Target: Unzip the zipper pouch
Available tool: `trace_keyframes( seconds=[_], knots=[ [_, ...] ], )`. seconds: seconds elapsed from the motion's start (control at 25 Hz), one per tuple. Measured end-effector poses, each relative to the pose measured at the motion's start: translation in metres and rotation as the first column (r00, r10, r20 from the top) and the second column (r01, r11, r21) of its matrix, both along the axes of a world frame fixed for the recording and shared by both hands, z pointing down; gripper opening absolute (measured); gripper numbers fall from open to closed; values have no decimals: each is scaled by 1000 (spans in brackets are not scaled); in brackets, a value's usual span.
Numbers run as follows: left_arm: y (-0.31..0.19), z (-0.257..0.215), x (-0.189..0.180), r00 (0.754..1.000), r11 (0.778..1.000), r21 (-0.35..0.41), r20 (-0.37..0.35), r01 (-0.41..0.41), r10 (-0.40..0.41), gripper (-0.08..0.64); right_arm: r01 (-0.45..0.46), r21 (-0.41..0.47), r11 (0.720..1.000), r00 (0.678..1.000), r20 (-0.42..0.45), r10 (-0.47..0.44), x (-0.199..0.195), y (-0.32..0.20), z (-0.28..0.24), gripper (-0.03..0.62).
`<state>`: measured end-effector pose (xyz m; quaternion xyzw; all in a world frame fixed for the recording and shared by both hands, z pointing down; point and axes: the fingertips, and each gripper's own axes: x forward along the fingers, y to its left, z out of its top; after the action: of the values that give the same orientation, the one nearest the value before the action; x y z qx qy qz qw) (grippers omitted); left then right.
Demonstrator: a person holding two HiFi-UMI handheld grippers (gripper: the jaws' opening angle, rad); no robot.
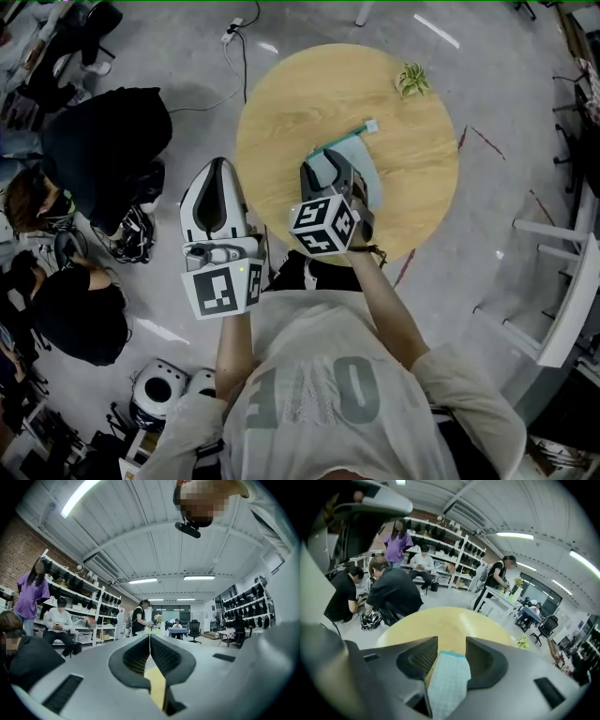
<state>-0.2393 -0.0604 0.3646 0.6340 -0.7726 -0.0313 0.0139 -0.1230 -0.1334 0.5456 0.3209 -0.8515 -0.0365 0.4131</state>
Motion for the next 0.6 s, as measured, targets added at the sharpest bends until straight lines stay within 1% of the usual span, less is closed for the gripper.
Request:
trace_keyframes(
  seconds=[0.16,0.28,0.44,0.6],
  knots=[
    [9,20,-13,999,998,-41,-20,38,-39,28,0,-50,999,994,-110,-5,0,1,43,186],
    [15,33,-22,997,996,-62,-30,63,-65,28,-8,-80,997,985,-173,-6,2,2,67,174],
    [21,46,-32,996,994,-78,-39,81,-84,28,-39,-112,993,980,-201,16,2,-1,83,147],
    [24,50,-34,994,992,-84,-49,92,-96,28,-46,-131,990,976,-217,17,1,-1,89,123]
  ],
)
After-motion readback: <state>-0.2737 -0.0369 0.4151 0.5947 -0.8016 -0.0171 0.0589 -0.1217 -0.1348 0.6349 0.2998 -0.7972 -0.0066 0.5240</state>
